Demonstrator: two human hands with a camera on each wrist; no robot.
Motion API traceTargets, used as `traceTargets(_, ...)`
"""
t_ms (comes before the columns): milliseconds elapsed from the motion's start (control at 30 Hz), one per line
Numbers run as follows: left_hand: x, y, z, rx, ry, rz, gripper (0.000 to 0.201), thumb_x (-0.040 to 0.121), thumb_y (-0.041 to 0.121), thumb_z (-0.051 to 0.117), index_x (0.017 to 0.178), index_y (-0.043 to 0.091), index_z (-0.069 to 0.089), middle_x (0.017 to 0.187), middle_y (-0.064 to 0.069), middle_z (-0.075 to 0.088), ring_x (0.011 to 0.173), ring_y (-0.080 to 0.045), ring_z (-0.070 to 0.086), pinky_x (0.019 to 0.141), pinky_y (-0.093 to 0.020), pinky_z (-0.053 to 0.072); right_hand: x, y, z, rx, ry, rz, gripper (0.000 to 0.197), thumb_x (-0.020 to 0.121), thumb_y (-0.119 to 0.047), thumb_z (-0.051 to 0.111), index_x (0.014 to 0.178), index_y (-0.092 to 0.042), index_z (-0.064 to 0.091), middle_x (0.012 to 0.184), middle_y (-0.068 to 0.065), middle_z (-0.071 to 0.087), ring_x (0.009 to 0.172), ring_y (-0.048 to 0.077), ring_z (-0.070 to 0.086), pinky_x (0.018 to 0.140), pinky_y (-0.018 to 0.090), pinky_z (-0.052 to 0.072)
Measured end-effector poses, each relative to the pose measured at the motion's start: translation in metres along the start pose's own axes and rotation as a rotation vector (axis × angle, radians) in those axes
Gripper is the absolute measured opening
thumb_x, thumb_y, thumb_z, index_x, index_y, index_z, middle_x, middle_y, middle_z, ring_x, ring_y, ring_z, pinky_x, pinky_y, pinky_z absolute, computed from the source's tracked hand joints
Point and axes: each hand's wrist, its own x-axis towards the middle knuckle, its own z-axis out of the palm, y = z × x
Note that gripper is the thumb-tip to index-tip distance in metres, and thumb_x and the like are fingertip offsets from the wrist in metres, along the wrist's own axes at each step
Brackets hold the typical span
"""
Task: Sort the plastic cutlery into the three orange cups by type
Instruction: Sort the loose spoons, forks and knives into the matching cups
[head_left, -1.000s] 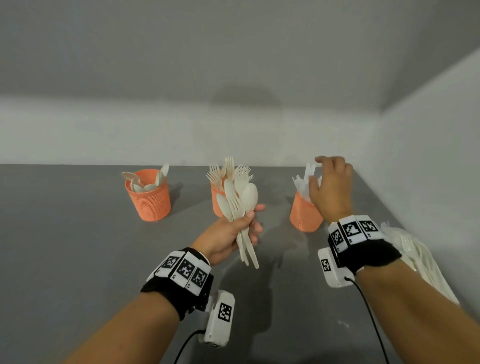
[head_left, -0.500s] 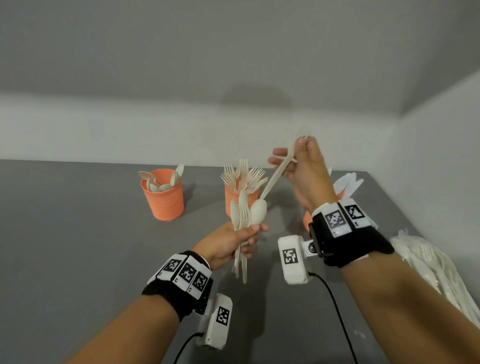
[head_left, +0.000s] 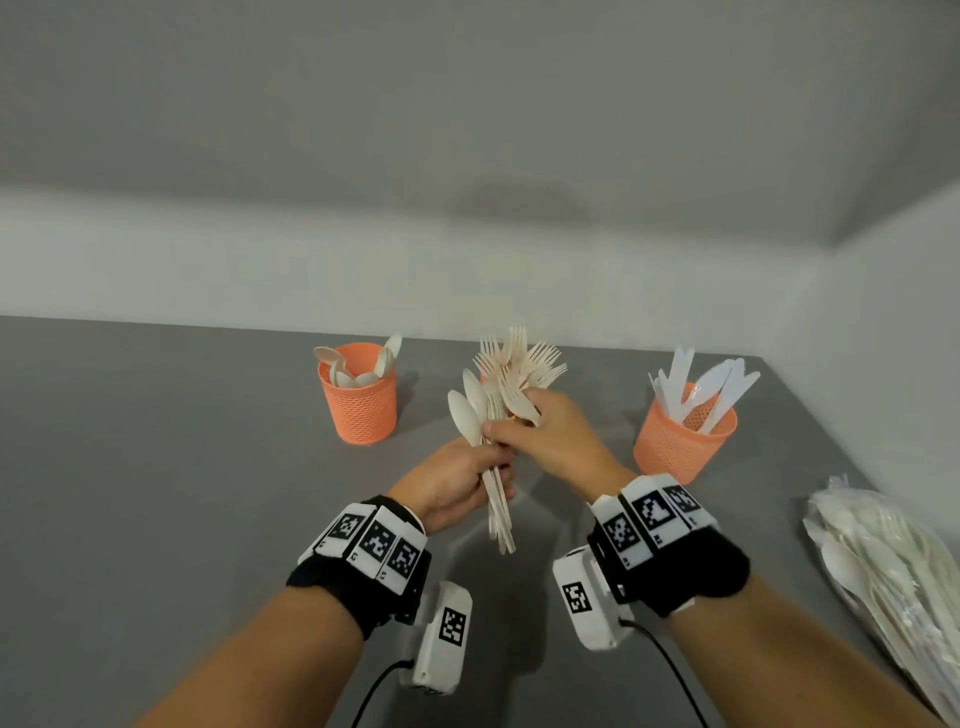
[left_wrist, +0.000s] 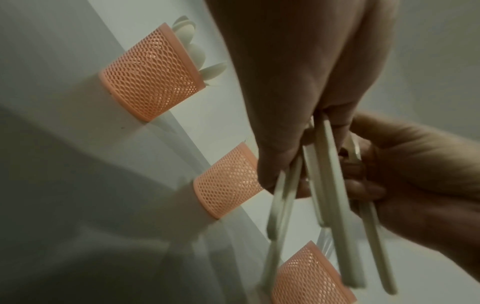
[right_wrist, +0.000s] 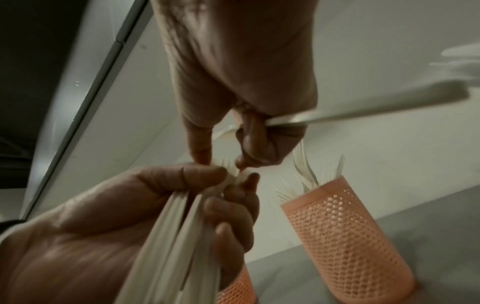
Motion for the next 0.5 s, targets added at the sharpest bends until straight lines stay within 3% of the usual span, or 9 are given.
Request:
traceTargets(133,-0.009,0.004,-0.007,-0.021,-0.031,0.004,0.019,0.096,0.014,0.044,0.088,0.010,0.060,0.071,-0.001,0.055,0.059,-0.009,0.055,0.058,-0.019,0.051,0.003,-0.006,0.006,0.225,0.002,0.111,0.023,0.091,-0.024,0.053,0.105,-0.005,0.059,0.084,0.005,0.063,0.071,0.012,0.059,0.061,0.022,0.048)
traceTargets(267,-0.013,0.012,-0.020,-0.050,0.115,0.009,0.029,0.099,0.020,0.039,0.078,0.008,0.056,0.064,-0.001,0.061,0.067,-0.015,0.057,0.061,-0.026,0.052,0.021,-0.020,-0.004,0.502,0.216,0.062,0.013,0.096,-0.023,0.047,0.097,-0.010,0.047,0.079,0.004,0.064,0.075,0.019,0.065,0.082,0.040,0.056)
traceTargets(333,-0.014,0.013,-0.031,-0.098,0.195,0.047,0.025,0.099,0.014,0.040,0.079,0.007,0.053,0.065,-0.004,0.057,0.066,-0.017,0.057,0.061,-0.028,0.054,0.034,-0.035,-0.016,0.698,0.334,-0.002,0.003,0.098,-0.012,0.042,0.100,-0.010,0.040,0.075,0.007,0.061,0.065,0.016,0.066,0.073,0.033,0.058)
traceTargets(400,-0.015,0.014,-0.042,-0.117,0.240,0.075,0.017,0.098,0.008,0.040,0.086,0.008,0.052,0.065,-0.004,0.053,0.057,-0.013,0.057,0.057,-0.026,0.054,0.048,-0.048,-0.026,0.792,0.433,-0.108,0.014,0.097,-0.002,0.037,0.105,-0.014,0.038,0.071,0.006,0.055,0.057,0.012,0.063,0.069,0.026,0.055)
traceTargets(500,-0.018,0.016,-0.054,-0.092,0.269,0.089,0.013,0.098,0.007,0.040,0.097,0.009,0.052,0.059,0.000,0.045,0.045,-0.007,0.045,0.055,-0.024,0.050,0.073,-0.053,-0.027,0.691,0.538,-0.214,0.024,0.093,0.002,0.038,0.104,-0.019,0.043,0.069,0.003,0.053,0.058,0.009,0.058,0.073,0.024,0.053)
